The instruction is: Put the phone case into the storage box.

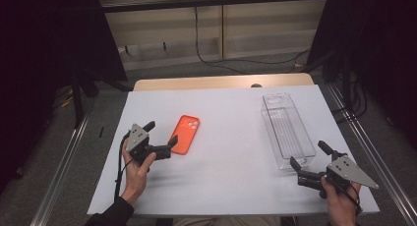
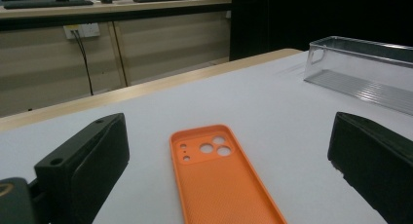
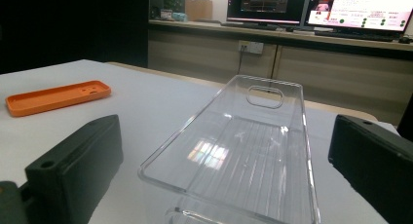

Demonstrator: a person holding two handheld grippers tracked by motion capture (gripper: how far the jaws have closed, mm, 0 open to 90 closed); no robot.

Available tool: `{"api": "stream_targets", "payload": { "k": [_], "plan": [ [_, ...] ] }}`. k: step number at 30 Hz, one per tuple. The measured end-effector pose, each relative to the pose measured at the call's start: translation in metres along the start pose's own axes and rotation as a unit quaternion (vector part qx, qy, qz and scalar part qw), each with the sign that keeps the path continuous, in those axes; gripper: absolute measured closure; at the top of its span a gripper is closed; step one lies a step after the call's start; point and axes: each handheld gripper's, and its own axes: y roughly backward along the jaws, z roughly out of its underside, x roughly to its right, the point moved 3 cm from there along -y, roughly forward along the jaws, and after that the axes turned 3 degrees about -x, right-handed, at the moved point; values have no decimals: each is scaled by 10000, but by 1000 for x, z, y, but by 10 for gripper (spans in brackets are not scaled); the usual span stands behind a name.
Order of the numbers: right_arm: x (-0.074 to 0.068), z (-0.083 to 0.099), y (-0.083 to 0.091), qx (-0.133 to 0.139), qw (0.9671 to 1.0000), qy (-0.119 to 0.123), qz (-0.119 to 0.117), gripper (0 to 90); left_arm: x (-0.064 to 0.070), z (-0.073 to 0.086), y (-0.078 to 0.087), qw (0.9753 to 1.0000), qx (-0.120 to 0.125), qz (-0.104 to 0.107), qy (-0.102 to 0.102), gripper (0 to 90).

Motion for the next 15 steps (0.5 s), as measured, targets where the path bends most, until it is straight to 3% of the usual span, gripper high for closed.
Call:
{"api": "stream_targets", "payload": {
  "k": [3,9,13,15],
  "plan": [
    [0,0,0,3,10000,-7,-7,0,0,-1,-4,9999,-94,94,-3,21],
    [0,0,0,5,10000,19,-25,0,-4,1,-12,9995,-293,40,98,36],
    [0,0,0,-9,10000,-1,-14,0,-4,-4,-18,9988,-478,85,-31,38],
    [0,0,0,-9,10000,-1,-9,0,-4,-5,-22,9981,-578,219,-19,39]
  ]
}}
